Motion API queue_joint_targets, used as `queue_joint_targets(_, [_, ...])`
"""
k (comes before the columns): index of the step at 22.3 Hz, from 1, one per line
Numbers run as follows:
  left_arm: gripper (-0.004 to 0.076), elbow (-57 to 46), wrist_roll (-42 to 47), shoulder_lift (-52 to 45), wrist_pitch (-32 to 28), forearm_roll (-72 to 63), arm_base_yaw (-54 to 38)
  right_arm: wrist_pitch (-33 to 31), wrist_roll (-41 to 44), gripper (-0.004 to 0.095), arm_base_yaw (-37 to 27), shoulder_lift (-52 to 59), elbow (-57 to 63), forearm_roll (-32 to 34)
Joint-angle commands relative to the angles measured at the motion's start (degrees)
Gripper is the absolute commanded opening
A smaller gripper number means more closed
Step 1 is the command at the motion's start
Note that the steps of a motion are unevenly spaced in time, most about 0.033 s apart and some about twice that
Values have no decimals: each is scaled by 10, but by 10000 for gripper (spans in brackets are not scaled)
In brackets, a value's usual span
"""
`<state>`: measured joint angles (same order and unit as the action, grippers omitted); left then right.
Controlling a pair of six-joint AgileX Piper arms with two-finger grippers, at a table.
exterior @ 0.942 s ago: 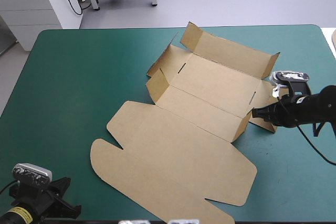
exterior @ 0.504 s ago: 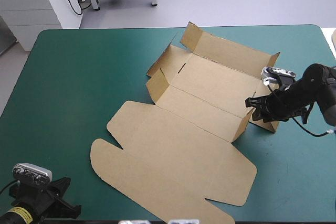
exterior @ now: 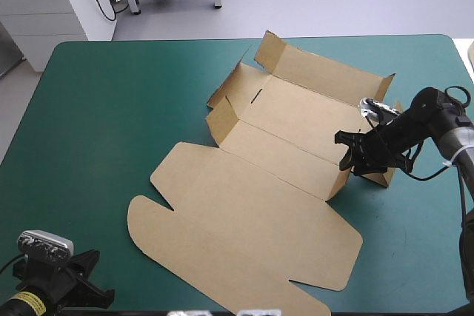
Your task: Fold the box
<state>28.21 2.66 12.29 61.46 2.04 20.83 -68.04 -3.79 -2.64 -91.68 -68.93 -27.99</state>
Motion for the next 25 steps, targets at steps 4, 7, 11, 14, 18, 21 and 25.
queue_joint_targets(4, [-8, 13, 1, 9, -33, 22, 3, 3, 30, 335, 0, 6, -16, 22])
queue_joint_targets(7, [-8, 13, 1, 9, -33, 40, 3, 0, 38, 326, 6, -3, -14, 18])
queue_joint_targets(11, [-8, 13, 1, 9, -33, 40, 3, 11, 30, 56, 42, -22, -12, 19])
queue_joint_targets(14, [-8, 13, 1, 9, -33, 40, 3, 43, 28, -19, 63, -27, -12, 21])
queue_joint_targets(18, [-8, 13, 1, 9, -31, 41, 3, 50, 14, -19, 63, -27, -27, 45])
queue_joint_targets(21, [-8, 13, 1, 9, -31, 45, 3, 60, -55, -19, 63, -27, -57, 80])
queue_joint_targets(25, [-8, 13, 1, 9, -31, 45, 3, 65, -153, -19, 64, -27, -115, 109])
